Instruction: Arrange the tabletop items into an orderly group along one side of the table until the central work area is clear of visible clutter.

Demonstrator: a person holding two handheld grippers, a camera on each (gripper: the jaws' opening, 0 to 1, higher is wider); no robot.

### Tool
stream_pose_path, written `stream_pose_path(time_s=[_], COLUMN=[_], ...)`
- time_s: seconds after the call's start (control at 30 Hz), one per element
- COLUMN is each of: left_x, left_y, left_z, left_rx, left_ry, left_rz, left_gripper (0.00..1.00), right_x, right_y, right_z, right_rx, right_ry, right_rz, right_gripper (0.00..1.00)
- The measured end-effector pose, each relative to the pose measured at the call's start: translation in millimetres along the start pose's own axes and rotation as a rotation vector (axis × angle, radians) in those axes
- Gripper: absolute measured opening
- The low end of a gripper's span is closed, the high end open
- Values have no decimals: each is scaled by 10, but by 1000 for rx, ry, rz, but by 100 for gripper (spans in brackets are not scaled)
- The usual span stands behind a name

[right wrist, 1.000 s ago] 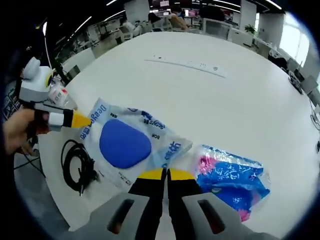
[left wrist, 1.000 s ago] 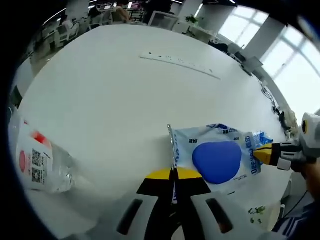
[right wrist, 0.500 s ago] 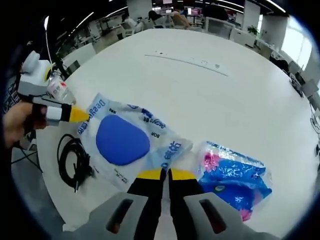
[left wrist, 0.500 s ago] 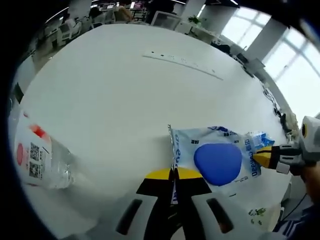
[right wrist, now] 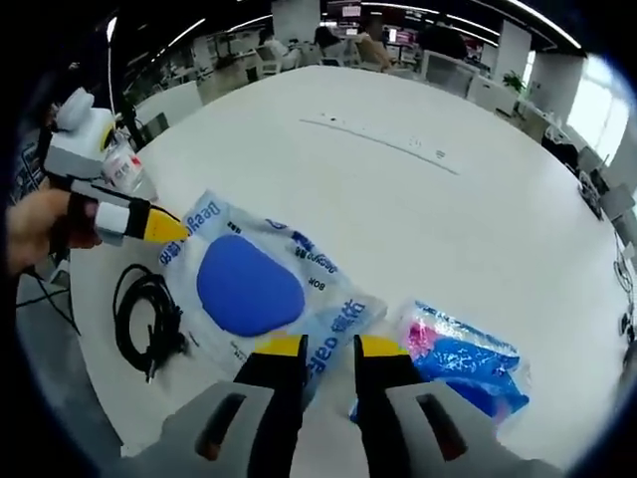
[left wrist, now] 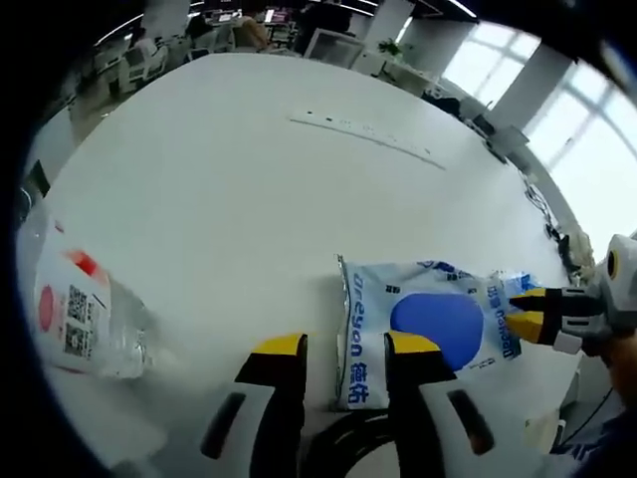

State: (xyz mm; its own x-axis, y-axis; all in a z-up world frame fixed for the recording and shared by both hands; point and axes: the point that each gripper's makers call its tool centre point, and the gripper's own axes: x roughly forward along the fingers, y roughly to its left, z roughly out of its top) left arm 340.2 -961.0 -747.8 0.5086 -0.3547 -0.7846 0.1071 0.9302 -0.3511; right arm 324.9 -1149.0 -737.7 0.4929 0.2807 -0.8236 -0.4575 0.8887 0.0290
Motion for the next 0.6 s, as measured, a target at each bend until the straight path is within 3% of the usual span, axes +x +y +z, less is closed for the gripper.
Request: stream_pose_path(time_s=[0.1,0.33,0.6], left_x=[-21,-160,-341], left_y=[-37,-177,-233], left_z=[4,36,-1], left_rx=[-20,-28,72], left_ry=[-4,-35,-47], left_rz=[-22,-72,-101], left_gripper=[37,65,79], right_x=[-34,-116,-312], right_y=[40,129,271], right_z=[68,199,299], right_rx=[-2,-11,19], right_ry=[-33,-114,-203], right_rz=[16,50,115], right_gripper=[23,46,64])
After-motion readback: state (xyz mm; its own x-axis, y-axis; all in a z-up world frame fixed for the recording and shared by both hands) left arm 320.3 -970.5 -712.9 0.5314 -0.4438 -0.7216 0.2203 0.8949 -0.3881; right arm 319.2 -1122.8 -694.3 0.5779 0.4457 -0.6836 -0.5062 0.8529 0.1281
